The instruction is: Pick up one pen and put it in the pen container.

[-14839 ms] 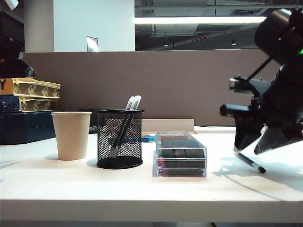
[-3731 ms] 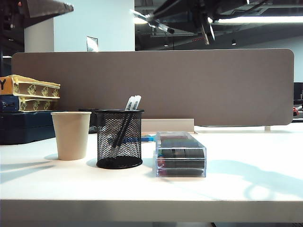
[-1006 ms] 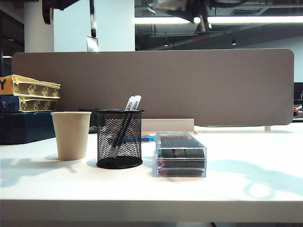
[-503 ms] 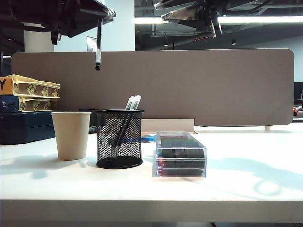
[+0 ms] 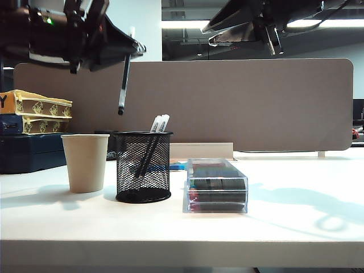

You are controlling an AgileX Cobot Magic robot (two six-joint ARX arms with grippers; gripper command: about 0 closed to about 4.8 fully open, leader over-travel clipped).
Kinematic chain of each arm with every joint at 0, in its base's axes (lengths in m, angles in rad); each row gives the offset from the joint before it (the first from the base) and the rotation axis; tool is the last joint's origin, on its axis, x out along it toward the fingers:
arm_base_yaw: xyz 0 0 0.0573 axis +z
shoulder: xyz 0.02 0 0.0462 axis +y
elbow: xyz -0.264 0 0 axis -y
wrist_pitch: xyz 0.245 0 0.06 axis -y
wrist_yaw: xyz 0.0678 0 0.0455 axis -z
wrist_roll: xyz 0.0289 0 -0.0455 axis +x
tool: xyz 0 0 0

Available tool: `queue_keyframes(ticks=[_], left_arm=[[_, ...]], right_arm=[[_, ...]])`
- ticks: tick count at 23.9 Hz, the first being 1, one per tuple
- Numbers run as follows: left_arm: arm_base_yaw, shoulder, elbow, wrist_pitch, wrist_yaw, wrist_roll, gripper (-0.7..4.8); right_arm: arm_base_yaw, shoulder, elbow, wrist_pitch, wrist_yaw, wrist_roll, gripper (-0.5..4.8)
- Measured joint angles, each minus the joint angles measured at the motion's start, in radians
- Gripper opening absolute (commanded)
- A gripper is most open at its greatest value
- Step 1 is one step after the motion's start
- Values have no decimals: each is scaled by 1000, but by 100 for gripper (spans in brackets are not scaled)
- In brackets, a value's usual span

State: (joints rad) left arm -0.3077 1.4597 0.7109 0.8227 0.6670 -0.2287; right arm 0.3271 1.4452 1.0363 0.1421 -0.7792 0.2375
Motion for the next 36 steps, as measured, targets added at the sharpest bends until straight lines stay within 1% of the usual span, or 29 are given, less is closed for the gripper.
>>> queue_keyframes(ticks=[12, 16, 25, 34, 36], left_arm=[[0, 139, 82, 43, -2, 15, 16], [0, 188, 83, 41, -1, 15, 17], [0, 212, 84, 31, -1, 15, 17], [0, 238, 86, -13, -1, 16, 16], [0, 238, 86, -17, -1, 31, 16]], right_arm=[[-12, 0, 0, -1, 0, -4, 121], [-14, 0, 0, -1, 0, -21, 117], [-14, 0, 0, -21, 1, -42, 117], [-14, 0, 0, -28, 2, -49, 117], [-14, 0, 0, -28, 2, -49, 117]])
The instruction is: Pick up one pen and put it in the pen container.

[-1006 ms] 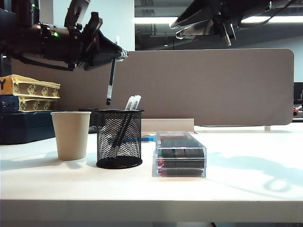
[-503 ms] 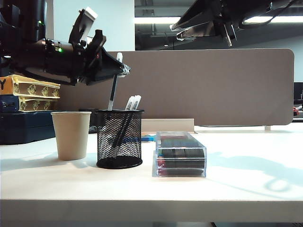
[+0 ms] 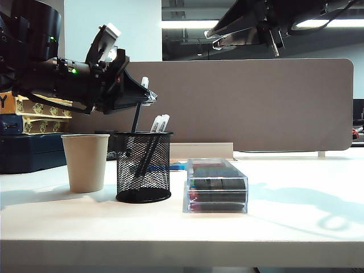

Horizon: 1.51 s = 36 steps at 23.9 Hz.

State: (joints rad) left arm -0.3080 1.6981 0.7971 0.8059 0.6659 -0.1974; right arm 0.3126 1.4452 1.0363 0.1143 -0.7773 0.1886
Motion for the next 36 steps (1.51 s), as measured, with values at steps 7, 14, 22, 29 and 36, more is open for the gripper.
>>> queue_keyframes(ticks=[7, 14, 22, 29, 36], left_arm=[[0, 1, 0, -74, 0, 69, 17], [0, 2, 0, -88, 0, 78, 17], [0, 2, 0, -92, 4, 78, 27], [0, 2, 0, -92, 21, 77, 184], [-1, 2, 0, -92, 23, 81, 184]], right_arm=[[0, 0, 0, 0, 0, 0, 117], [0, 0, 0, 0, 0, 0, 117], [0, 0, 0, 0, 0, 0, 117], [0, 0, 0, 0, 0, 0, 117], [0, 0, 0, -17, 21, -8, 117]])
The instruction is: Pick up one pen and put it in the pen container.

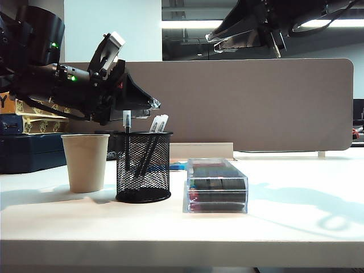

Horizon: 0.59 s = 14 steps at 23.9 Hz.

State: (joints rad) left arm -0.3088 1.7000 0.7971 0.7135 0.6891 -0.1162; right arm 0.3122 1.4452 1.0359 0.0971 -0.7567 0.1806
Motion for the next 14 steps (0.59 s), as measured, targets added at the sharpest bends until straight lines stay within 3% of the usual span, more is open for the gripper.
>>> queue_keyframes(ticks=[14], left_arm=[[1, -1, 17, 100, 6, -17, 184]], right_arm=[[-26, 0, 0, 1, 1, -6, 117]])
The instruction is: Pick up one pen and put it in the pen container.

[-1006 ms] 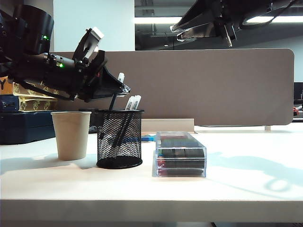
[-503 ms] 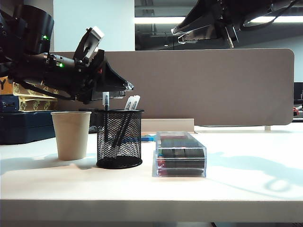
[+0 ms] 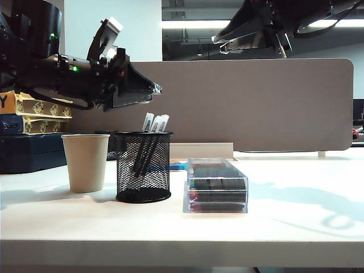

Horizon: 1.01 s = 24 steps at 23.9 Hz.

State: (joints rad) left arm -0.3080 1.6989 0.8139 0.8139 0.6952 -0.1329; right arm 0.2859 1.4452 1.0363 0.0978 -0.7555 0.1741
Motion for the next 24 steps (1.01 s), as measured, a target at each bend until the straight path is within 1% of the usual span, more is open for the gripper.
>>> queue_keyframes(ticks=[3, 8, 13, 15, 20, 23, 24], left_arm=[[1, -6, 10, -4, 13, -2, 184], [1, -71, 45, -26, 13, 2, 184], [10, -132, 45, -96, 0, 48, 184], [23, -161, 45, -129, -1, 65, 184], [89, -233, 45, -224, -7, 71, 184], [124, -291, 45, -257, -7, 73, 184], [133, -322, 45, -288, -7, 73, 184]], right_arm=[[-11, 0, 0, 6, -1, 0, 117], [-50, 0, 20, 17, 0, 2, 117], [-79, -1, 37, 17, -1, 5, 117], [-90, -4, 41, 18, 2, 6, 117], [-112, -34, 41, 27, 17, 7, 118], [-147, -60, 41, 36, 33, 8, 118], [-163, -74, 41, 39, 43, 8, 118]])
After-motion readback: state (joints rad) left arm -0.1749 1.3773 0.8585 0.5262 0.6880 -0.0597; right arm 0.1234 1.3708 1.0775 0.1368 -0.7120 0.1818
